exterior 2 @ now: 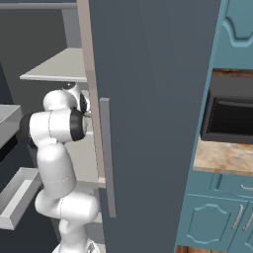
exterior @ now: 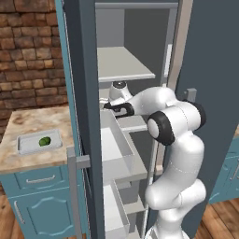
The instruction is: Take the avocado and broccoli out of the freezer and place them in the tupperware container on the counter. Then put the tupperware containing the vegetables back in the freezer.
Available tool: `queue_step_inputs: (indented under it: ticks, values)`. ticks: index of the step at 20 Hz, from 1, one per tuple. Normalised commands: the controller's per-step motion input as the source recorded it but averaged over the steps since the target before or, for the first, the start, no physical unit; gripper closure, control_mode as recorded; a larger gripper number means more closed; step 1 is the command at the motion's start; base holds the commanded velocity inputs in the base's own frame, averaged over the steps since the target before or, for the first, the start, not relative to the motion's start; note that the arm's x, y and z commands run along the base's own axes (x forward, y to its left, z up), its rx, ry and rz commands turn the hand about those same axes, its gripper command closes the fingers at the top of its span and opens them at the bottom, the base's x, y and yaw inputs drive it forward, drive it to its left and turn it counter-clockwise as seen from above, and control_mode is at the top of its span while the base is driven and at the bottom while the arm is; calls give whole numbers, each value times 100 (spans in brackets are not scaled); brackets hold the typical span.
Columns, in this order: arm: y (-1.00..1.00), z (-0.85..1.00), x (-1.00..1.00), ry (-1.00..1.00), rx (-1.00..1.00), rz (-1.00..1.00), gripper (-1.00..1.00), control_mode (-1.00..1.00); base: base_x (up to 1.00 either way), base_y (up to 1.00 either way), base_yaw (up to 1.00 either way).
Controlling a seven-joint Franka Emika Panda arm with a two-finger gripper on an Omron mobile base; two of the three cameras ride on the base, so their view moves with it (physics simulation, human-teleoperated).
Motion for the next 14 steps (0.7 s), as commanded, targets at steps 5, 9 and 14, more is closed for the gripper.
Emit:
queue_step_inputs:
  ticks: [5,9,14]
  values:
    - [-33,0,-94,-20,1,0,100,-100,0,0,0]
    - [-47,0,-100,-25,4,0,100,-100,0,0,0]
    - [-39,7,-100,-21,5,0,100,-100,0,0,0]
